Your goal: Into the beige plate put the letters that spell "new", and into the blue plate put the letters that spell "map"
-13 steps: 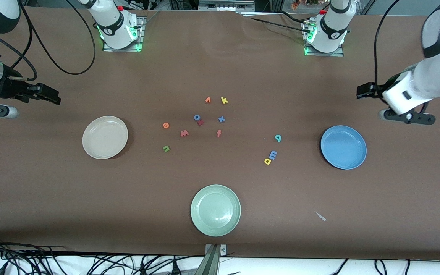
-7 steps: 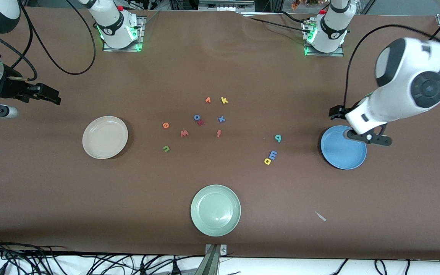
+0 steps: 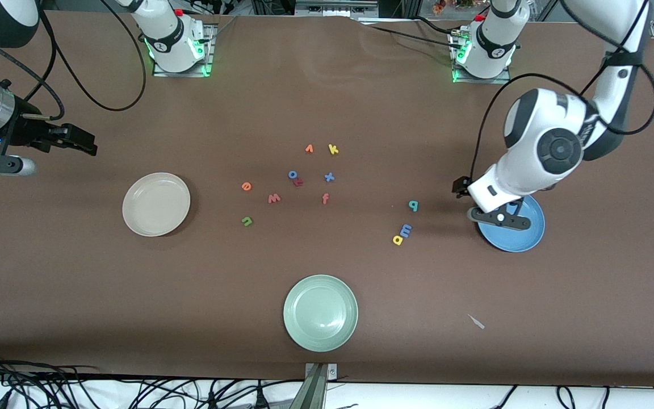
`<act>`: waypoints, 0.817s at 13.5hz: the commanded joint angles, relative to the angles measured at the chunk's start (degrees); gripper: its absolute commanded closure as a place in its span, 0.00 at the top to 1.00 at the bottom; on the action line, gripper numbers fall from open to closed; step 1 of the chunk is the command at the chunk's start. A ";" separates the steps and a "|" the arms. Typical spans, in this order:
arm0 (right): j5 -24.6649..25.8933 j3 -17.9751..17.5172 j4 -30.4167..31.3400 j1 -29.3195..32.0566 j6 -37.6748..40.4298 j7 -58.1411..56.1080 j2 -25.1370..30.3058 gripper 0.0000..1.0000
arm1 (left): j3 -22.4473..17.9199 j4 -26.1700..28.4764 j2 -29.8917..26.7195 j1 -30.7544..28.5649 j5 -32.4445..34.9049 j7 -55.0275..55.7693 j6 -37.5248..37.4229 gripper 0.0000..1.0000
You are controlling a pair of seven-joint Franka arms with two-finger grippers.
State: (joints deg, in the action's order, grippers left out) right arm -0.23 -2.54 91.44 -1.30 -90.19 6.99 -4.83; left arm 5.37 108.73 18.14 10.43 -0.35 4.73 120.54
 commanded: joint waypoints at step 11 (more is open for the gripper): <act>-1.09 -0.18 0.75 -11.36 -6.82 1.27 -9.40 1.00 | -0.36 2.01 14.55 8.82 -1.23 10.54 19.29 0.98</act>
State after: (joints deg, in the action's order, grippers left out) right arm -0.37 -3.00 91.62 -11.08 -94.51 7.21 -13.02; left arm 5.50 111.00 30.63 18.08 -0.35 13.71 137.55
